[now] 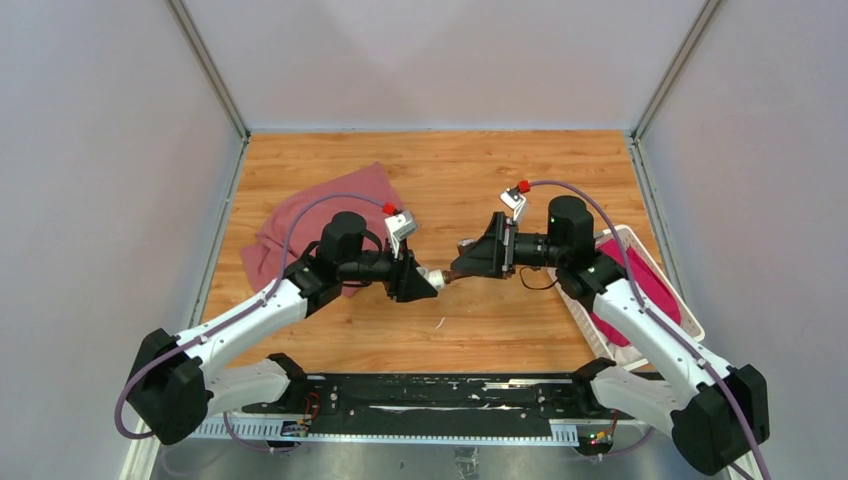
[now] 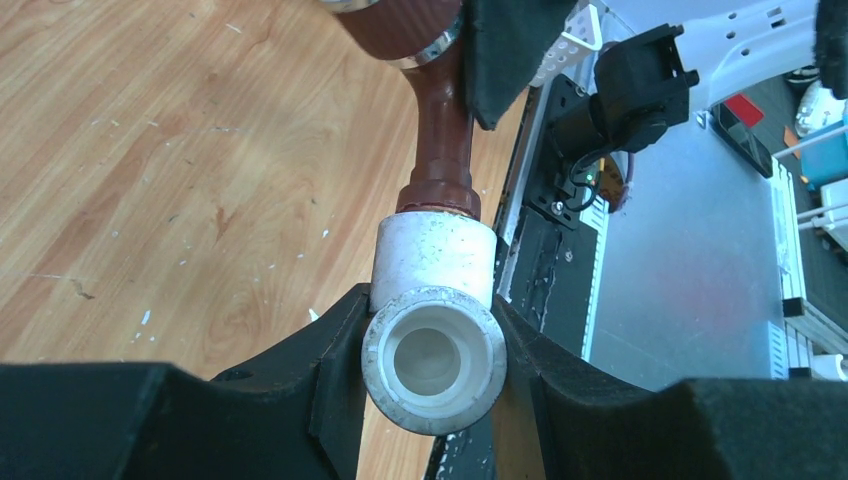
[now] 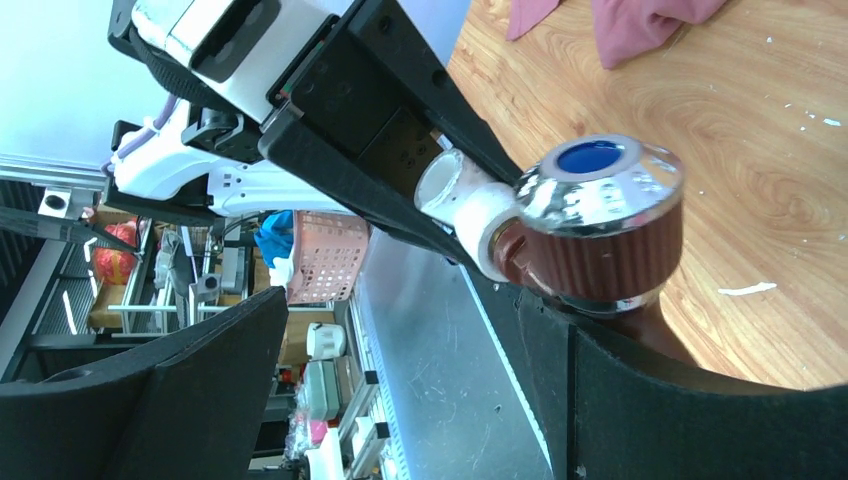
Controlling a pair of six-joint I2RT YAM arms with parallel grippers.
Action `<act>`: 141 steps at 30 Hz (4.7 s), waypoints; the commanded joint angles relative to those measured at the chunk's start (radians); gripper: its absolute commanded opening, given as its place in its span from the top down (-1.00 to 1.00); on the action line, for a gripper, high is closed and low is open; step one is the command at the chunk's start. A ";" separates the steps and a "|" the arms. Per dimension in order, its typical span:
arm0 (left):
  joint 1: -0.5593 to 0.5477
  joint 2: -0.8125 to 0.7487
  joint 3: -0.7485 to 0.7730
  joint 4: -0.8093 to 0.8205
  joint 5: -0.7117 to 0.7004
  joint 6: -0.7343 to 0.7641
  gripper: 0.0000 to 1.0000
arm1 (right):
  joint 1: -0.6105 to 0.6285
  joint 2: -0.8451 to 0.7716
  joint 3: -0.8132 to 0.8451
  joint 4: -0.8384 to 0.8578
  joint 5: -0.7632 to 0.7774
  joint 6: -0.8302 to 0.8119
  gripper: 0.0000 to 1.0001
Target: Install the water faucets
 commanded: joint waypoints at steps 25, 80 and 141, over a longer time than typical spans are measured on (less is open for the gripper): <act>-0.002 -0.052 -0.002 0.026 0.095 0.017 1.00 | 0.006 0.186 -0.004 0.090 0.008 -0.066 -0.78; 0.000 -0.011 0.019 0.028 -0.069 0.004 1.00 | 0.037 -0.132 -0.179 0.031 -0.004 0.036 -0.88; 0.000 -0.052 0.005 0.022 0.061 0.022 1.00 | -0.021 0.098 -0.037 -0.035 0.062 -0.178 -0.85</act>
